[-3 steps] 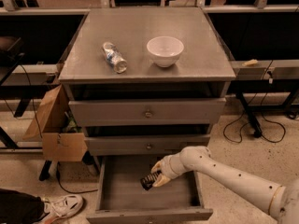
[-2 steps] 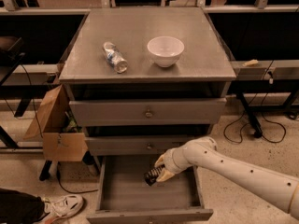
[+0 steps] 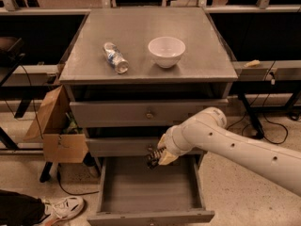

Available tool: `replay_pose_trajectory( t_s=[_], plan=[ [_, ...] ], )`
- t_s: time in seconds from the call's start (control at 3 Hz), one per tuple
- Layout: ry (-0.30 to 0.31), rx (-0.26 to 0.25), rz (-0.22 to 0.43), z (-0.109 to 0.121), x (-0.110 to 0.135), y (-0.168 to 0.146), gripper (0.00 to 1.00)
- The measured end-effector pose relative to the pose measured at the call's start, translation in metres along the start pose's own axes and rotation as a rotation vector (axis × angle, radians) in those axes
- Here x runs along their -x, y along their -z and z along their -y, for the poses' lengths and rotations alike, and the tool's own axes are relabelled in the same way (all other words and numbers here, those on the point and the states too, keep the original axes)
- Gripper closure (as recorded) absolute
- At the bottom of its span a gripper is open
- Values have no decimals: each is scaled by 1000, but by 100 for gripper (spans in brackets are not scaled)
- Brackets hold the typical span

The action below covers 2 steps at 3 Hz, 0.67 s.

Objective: Pick rxbar chocolate from bottom drawer and place on counter

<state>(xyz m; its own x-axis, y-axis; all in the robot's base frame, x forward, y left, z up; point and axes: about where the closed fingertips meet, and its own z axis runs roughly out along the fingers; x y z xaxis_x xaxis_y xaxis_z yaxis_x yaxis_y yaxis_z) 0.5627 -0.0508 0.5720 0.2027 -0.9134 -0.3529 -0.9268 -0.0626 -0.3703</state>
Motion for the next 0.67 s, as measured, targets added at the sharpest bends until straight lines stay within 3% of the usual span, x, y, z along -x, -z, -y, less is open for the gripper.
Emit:
replay_pose_trajectory(
  t_s=[0.33, 0.67],
  plan=[
    [19, 17, -79, 7, 22, 14, 100],
    [18, 21, -80, 8, 26, 13, 100]
  ],
)
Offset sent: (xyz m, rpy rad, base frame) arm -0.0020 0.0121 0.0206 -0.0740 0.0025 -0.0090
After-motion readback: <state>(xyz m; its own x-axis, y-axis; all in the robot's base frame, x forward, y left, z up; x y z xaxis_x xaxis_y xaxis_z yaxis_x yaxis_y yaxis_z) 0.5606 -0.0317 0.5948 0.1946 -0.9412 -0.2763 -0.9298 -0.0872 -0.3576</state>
